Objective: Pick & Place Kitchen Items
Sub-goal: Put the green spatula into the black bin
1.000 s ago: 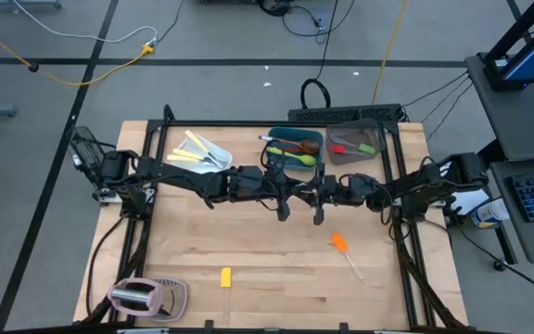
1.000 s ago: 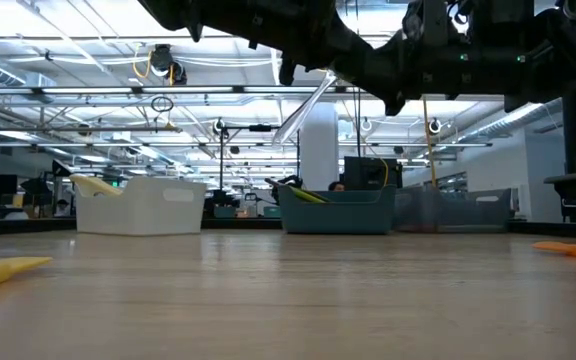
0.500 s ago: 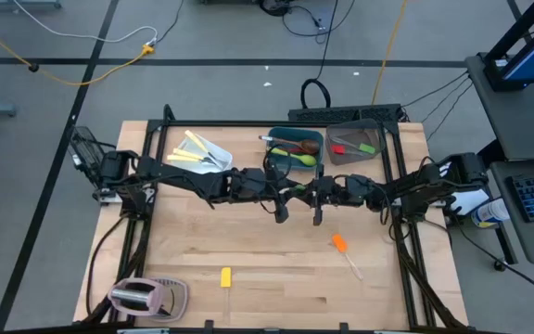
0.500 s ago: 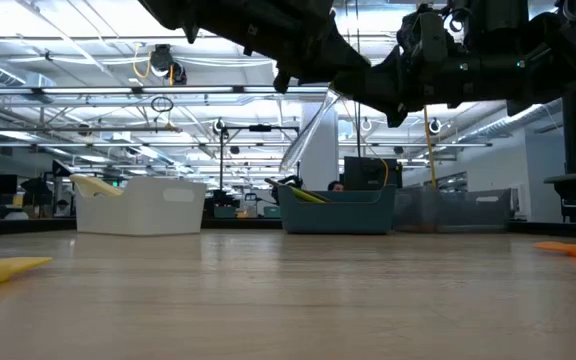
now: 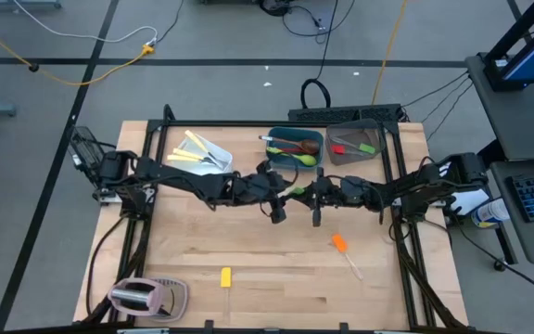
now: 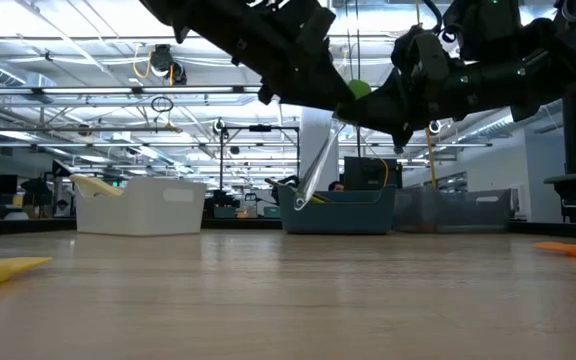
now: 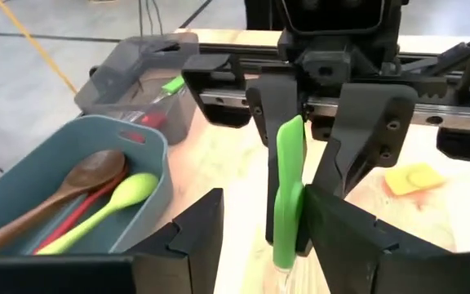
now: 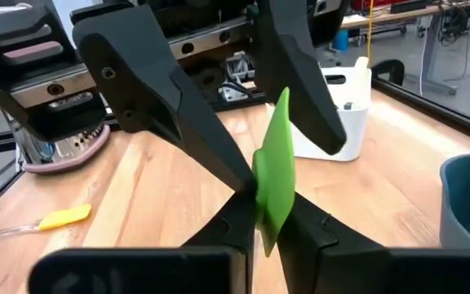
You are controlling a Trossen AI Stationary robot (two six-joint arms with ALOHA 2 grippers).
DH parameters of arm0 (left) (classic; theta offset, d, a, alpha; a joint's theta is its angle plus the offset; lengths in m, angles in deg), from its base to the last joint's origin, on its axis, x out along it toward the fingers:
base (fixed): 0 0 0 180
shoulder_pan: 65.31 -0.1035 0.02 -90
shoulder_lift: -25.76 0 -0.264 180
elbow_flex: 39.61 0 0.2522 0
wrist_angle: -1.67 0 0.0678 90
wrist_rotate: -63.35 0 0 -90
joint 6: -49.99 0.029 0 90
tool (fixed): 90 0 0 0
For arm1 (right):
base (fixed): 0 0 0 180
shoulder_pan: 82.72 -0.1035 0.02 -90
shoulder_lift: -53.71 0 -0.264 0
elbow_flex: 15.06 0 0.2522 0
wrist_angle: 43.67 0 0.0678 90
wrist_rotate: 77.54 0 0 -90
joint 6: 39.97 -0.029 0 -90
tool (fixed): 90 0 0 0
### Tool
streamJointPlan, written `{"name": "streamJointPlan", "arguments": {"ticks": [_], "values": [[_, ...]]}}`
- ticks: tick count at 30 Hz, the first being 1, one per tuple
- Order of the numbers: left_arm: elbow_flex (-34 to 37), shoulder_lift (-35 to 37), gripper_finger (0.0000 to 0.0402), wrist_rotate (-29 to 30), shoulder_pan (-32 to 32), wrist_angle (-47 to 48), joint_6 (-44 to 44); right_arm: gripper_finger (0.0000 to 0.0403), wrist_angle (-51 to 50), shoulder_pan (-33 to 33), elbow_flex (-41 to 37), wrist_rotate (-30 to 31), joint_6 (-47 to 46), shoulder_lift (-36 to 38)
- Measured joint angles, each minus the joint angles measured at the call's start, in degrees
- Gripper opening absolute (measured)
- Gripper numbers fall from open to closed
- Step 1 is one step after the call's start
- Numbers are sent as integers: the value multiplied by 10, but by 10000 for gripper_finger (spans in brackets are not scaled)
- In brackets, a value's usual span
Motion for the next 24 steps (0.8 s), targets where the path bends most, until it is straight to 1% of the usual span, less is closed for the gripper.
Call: {"name": "streamJointPlan", "arguments": {"ticks": [5, 7, 9, 12, 15, 18, 21, 24], "values": [[-1, 1, 177, 7, 14, 65, -56, 28, -15, 7, 0, 11, 0, 0], [2, -1, 177, 1, 22, 98, -57, 25, -10, 12, 2, 15, -6, 2], [5, -5, 177, 2, 30, 112, -56, 23, -14, 16, 2, 16, -19, 3], [1, 1, 177, 30, 31, 147, -71, 26, -24, 16, 1, 12, -24, 1], [3, -3, 177, 35, 30, 176, -89, 29, 4, 16, 1, 12, -24, 2], [2, -1, 177, 39, 32, 162, -80, 27, 20, 16, 1, 10, -24, 1], [2, -1, 177, 39, 30, 132, -50, 24, 28, 15, 1, 9, -24, 1], [1, -1, 177, 26, 29, 99, -14, 27, 31, 15, 1, 8, -28, 1]]}}
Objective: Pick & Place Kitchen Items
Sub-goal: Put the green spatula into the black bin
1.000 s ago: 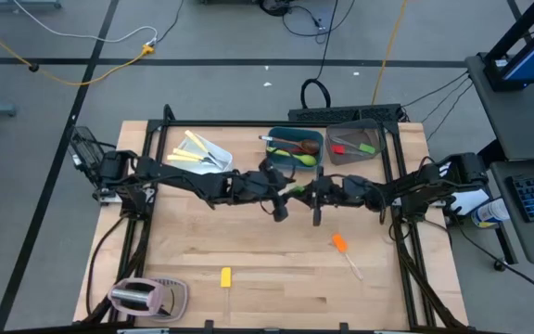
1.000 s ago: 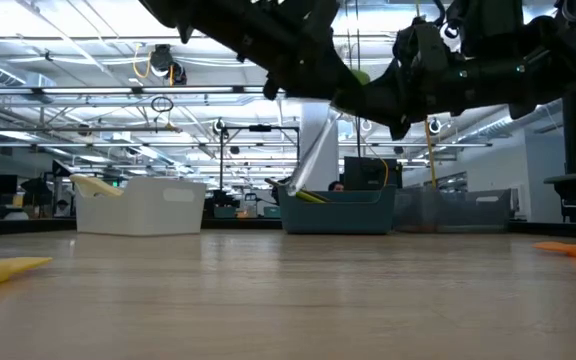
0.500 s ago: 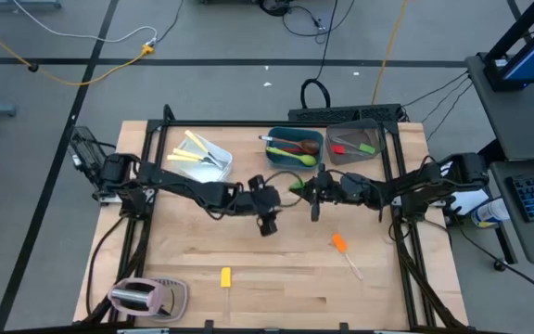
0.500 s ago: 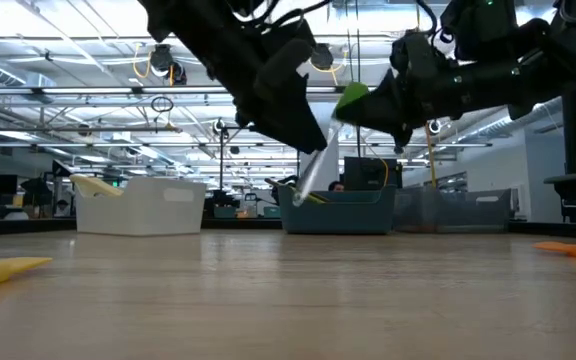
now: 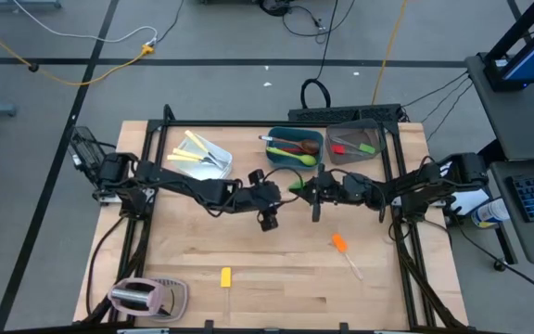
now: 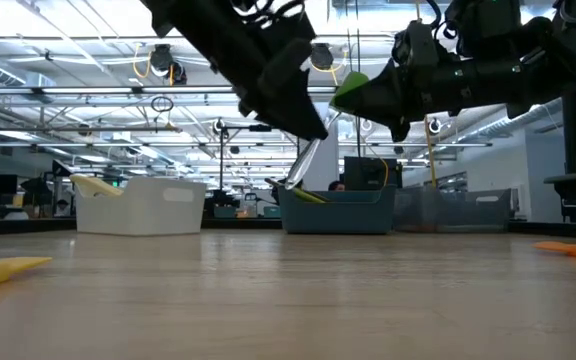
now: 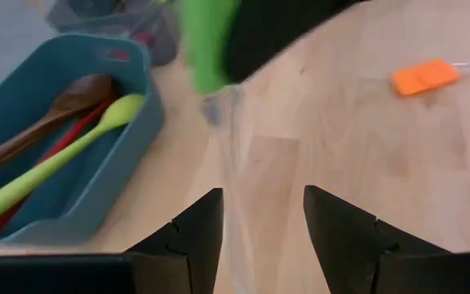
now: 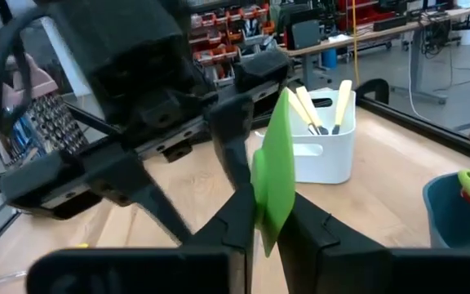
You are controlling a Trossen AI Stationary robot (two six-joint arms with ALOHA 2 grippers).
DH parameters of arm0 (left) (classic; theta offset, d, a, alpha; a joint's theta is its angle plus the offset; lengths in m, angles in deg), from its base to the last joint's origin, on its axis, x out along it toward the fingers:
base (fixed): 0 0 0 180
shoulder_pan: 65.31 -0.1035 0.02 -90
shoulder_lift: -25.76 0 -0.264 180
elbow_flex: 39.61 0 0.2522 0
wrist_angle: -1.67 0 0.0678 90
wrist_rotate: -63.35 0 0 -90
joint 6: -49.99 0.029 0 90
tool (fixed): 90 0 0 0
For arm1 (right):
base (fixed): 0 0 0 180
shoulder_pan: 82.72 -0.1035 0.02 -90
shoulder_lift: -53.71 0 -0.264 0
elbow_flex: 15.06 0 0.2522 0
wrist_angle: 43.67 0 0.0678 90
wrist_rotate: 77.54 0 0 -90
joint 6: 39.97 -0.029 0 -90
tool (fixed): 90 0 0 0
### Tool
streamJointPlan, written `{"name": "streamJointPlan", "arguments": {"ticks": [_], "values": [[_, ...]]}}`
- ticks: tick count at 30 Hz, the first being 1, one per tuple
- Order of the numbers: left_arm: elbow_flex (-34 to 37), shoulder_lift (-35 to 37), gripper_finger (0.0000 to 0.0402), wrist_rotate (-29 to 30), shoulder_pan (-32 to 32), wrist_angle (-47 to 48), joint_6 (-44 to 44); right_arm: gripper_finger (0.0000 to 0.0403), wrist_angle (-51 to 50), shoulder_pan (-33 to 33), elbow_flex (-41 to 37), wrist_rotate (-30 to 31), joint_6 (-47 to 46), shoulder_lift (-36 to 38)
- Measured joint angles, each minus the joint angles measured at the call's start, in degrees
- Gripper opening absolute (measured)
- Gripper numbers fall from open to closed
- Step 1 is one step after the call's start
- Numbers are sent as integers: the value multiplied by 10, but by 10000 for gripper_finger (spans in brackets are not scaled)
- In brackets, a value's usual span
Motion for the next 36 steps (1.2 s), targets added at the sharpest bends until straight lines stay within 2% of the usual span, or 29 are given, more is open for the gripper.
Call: {"name": "streamJointPlan", "arguments": {"ticks": [3, 8, 11, 16, 22, 29, 36], "values": [[0, 0, 177, -6, -2, -2, 8, 30, 1, 0, 0, -4, -2, 0], [0, 0, 177, -16, -5, -4, 24, 25, 25, 0, 0, -61, -1, 0], [0, 0, 169, -31, -5, -5, 33, 27, 37, 0, 0, -61, 1, 0], [0, 0, 107, -60, -4, -6, 33, 31, 34, 0, 0, -62, 4, 0], [0, 0, 14, -60, -6, -5, 26, 27, 31, 0, 0, -66, 7, 0], [0, 0, 10, -59, -5, -7, 23, 63, 30, 0, 0, -89, 47, 0], [0, 0, 10, -57, -5, -7, 23, 91, 97, 1, 0, -88, 63, 0]]}}
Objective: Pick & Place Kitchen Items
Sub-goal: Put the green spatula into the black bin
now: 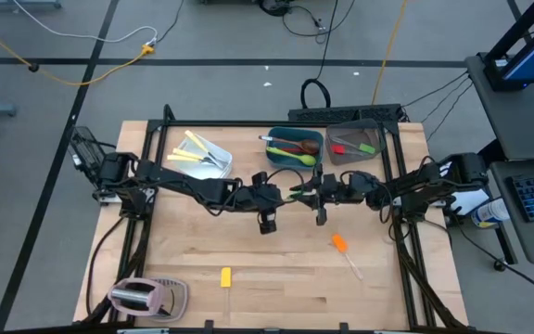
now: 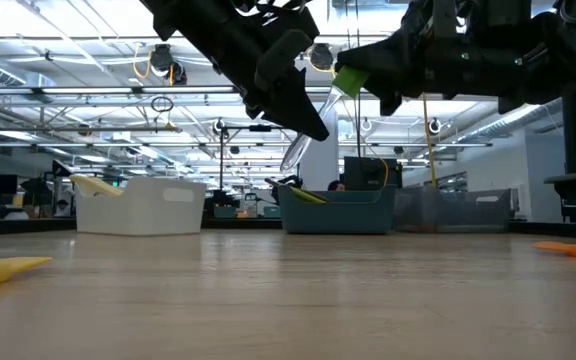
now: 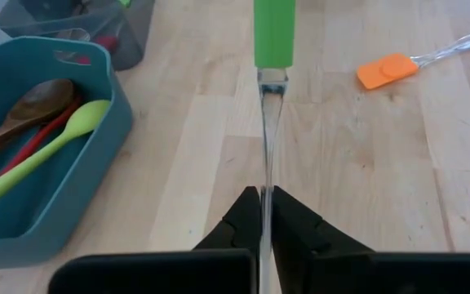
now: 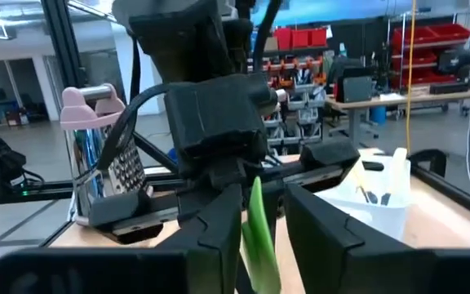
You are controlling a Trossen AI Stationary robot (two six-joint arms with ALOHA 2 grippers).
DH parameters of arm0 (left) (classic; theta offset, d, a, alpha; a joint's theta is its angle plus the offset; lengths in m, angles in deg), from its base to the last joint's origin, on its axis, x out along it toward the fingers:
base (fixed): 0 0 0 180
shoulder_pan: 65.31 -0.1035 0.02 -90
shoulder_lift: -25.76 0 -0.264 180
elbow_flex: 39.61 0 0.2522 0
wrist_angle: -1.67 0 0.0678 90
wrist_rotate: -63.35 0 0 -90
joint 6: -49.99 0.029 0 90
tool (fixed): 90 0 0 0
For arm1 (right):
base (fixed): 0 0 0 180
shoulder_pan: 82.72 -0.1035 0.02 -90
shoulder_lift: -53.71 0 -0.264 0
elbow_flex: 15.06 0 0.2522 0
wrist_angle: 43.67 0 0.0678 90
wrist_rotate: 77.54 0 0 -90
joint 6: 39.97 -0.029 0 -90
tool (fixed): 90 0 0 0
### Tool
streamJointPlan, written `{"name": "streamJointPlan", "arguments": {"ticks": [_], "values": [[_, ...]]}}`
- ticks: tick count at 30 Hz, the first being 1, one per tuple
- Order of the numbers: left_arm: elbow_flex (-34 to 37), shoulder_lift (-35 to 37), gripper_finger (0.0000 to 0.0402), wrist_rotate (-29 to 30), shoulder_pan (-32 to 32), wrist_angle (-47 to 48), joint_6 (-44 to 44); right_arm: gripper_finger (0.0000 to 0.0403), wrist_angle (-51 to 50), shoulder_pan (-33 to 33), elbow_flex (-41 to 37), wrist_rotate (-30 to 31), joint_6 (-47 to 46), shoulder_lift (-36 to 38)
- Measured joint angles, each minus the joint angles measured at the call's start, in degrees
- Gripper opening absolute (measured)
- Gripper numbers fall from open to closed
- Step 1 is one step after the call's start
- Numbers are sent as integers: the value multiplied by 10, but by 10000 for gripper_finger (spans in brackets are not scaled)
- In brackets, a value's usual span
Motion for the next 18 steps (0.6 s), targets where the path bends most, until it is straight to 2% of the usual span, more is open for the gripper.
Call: {"name": "streamJointPlan", "arguments": {"ticks": [5, 10, 18], "values": [[0, 0, 9, 2, 0, 0, -8, 97, 9, 0, 0, 2, 3, 0], [0, 0, 5, 14, 0, 2, -9, 84, 9, 0, 0, 2, 18, 2], [0, 0, 5, 15, 2, 0, -10, 14, 9, 0, 0, 2, 28, 2]]}}
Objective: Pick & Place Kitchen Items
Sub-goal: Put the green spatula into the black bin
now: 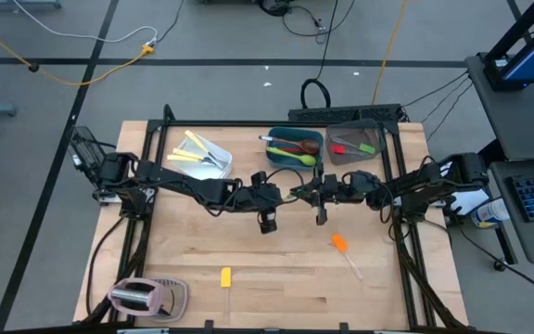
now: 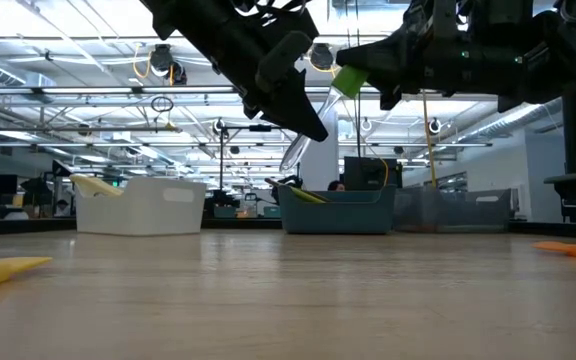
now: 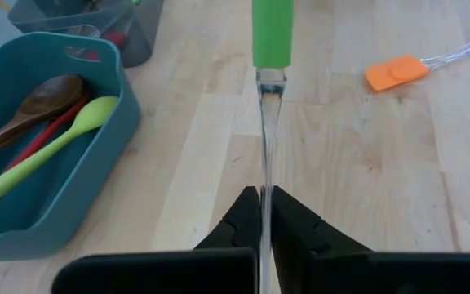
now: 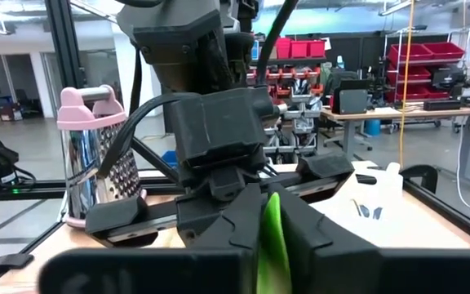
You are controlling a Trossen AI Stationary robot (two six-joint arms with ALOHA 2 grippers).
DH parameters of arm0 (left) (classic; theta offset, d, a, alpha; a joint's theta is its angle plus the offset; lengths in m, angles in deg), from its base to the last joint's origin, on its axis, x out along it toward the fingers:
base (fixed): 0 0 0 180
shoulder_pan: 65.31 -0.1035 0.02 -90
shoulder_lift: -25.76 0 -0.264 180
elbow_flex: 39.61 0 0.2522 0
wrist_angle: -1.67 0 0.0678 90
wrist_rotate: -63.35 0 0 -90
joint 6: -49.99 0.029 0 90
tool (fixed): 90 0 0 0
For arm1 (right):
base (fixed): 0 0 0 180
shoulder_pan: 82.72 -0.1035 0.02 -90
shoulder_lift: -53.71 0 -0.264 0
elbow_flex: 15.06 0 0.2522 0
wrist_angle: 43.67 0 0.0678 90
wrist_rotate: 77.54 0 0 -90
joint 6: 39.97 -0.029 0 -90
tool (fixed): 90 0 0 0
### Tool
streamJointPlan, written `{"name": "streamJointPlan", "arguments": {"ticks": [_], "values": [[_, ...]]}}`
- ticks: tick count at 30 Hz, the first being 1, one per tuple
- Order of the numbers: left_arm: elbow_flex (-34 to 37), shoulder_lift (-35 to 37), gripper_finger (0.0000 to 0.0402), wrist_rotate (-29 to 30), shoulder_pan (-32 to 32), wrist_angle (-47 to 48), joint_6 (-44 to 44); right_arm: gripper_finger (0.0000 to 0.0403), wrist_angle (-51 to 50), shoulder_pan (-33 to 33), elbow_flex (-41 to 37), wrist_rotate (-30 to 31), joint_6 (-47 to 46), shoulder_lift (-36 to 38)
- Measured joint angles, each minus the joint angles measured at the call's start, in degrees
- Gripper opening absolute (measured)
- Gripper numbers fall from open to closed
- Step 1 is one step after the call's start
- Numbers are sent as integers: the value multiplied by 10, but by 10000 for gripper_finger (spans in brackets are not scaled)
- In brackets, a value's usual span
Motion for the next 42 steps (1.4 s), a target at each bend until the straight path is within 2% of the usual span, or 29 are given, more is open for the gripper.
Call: {"name": "streamJointPlan", "arguments": {"ticks": [12, 27, 32, 35, 42], "values": [[2, 0, 9, 0, -2, -42, 5, 5, -34, 0, 2, 0, -33, 2], [2, -1, 10, -4, -18, -45, 6, 4, -54, 0, 2, 2, -32, 1], [2, -1, 8, -33, -19, -46, 7, 4, -45, 0, 1, 1, -20, 1], [2, -1, 27, -32, -19, -49, 0, 4, -48, 0, 1, 12, -17, 0], [-3, 3, 98, -18, -21, -60, -3, 4, -90, 12, -1, 13, -14, 0]]}}
